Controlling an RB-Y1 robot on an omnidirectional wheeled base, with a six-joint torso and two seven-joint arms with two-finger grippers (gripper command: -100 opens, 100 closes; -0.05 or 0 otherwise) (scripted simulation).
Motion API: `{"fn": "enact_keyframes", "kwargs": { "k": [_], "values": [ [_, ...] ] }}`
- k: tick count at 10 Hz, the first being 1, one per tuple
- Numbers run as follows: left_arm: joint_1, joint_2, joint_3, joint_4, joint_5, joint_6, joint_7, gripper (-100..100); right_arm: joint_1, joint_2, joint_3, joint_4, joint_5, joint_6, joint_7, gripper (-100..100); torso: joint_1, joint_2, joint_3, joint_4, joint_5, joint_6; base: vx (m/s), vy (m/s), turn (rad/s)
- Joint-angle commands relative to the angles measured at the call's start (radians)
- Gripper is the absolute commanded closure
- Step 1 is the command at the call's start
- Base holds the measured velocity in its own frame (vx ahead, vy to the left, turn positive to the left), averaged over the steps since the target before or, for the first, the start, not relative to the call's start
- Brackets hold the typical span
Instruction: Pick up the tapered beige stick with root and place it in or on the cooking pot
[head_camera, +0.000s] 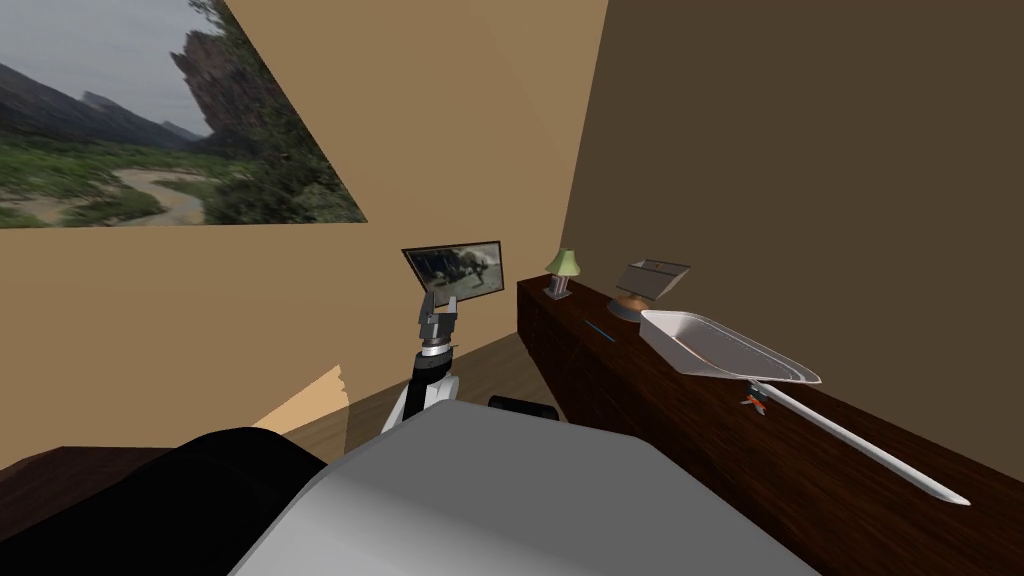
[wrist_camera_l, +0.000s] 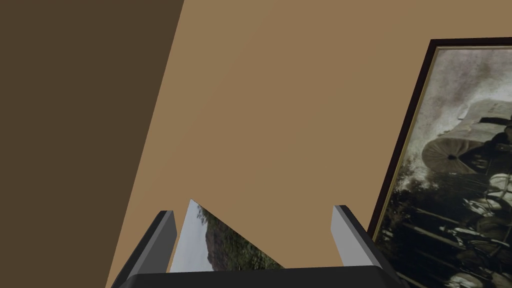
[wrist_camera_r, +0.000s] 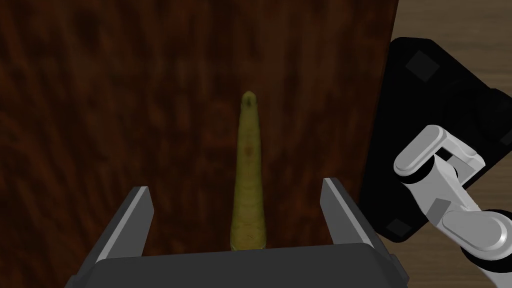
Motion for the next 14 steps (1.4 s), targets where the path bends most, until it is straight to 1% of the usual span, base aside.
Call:
{"fn": "enact_keyframes", "kwargs": {
  "k": [1, 2, 3, 7, 8, 9, 11, 12, 13, 14],
  "values": [
    [0.0, 0.0, 0.0, 0.0, 0.0, 0.0, 0.0, 0, 0.019, 0.035, 0.005, -0.006, -0.003, 0.03, 0.02, -100, 0.0, 0.0, 0.0, 0.0, 0.0, 0.0, 0.047, -0.024, 0.099],
    [0.0, 0.0, 0.0, 0.0, 0.0, 0.0, 0.0, 0, 0.025, 0.021, -0.005, -0.004, -0.011, 0.018, 0.017, -100, 0.0, 0.0, 0.0, 0.0, 0.0, 0.0, 0.022, -0.014, 0.017],
    [0.0, 0.0, 0.0, 0.0, 0.0, 0.0, 0.0, 0, 0.028, 0.023, -0.006, -0.004, -0.013, 0.022, 0.022, 100, 0.0, 0.0, 0.0, 0.0, 0.0, 0.0, 0.0, 0.0, 0.0],
    [0.0, 0.0, 0.0, 0.0, 0.0, 0.0, 0.0, 0, 0.028, 0.023, -0.006, -0.004, -0.013, 0.021, 0.022, 100, 0.001, 0.002, 0.001, 0.0, 0.0, 0.0, 0.0, 0.0, 0.0],
    [0.0, 0.0, 0.0, 0.0, 0.0, 0.0, 0.0, 0, 0.028, 0.023, -0.006, -0.004, -0.013, 0.021, 0.022, 0, 0.001, 0.002, 0.001, 0.0, 0.0, 0.0, 0.0, 0.0, 0.0],
    [0.0, 0.0, 0.0, 0.0, 0.0, 0.0, 0.0, 0, 0.023, -0.01, -0.016, -0.002, -0.019, 0.002, 0.01, 100, 0.001, 0.002, 0.001, 0.001, 0.0, 0.0, -0.021, 0.013, -0.11],
    [0.0, 0.0, 0.0, 0.0, 0.0, 0.0, 0.0, 0, 0.024, -0.019, -0.02, -0.001, -0.022, -0.004, 0.008, 100, 0.002, 0.004, 0.002, 0.001, 0.001, 0.0, -0.028, 0.019, -0.051],
    [0.0, 0.0, 0.0, 0.0, 0.0, 0.0, 0.0, 0, 0.026, -0.046, -0.033, 0.001, -0.031, -0.02, 0.002, 100, 0.002, 0.004, 0.002, 0.001, 0.0, 0.0, -0.024, 0.012, -0.063],
    [0.0, 0.0, 0.0, 0.0, 0.0, 0.0, 0.0, 0, 0.031, -0.033, -0.029, -0.001, -0.03, -0.011, 0.007, 100, 0.002, 0.004, 0.002, 0.001, 0.001, 0.0, -0.012, 0.006, -0.014],
    [0.0, 0.0, 0.0, 0.0, 0.0, 0.0, 0.0, 0, 0.033, -0.036, -0.032, -0.001, -0.033, -0.012, 0.009, 0, 0.002, 0.003, 0.002, 0.001, 0.0, 0.0, 0.0, 0.0, 0.0]
  ]
}}
